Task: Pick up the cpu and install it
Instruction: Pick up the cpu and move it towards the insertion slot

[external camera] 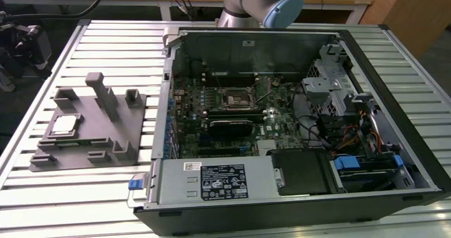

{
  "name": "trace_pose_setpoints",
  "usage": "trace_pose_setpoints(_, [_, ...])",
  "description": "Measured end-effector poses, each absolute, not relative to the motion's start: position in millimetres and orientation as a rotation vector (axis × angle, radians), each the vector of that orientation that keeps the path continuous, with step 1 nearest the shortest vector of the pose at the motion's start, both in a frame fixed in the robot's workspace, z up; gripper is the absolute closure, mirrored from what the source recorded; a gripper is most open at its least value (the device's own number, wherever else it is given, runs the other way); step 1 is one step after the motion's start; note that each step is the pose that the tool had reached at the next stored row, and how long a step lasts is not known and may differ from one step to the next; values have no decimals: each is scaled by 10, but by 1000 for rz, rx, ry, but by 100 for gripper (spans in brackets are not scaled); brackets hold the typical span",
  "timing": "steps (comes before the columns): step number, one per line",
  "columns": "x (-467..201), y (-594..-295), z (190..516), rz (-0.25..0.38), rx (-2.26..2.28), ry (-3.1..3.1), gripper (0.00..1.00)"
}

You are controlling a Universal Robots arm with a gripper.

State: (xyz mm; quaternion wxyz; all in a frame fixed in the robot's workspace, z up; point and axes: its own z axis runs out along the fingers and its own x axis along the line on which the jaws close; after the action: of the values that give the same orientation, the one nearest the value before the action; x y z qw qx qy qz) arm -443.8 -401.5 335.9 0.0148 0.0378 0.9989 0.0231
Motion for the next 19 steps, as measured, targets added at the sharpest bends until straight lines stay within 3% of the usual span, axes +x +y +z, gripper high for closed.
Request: trace_pose_setpoints(19, [-4438, -4015, 3296, 72, 118, 3109, 47])
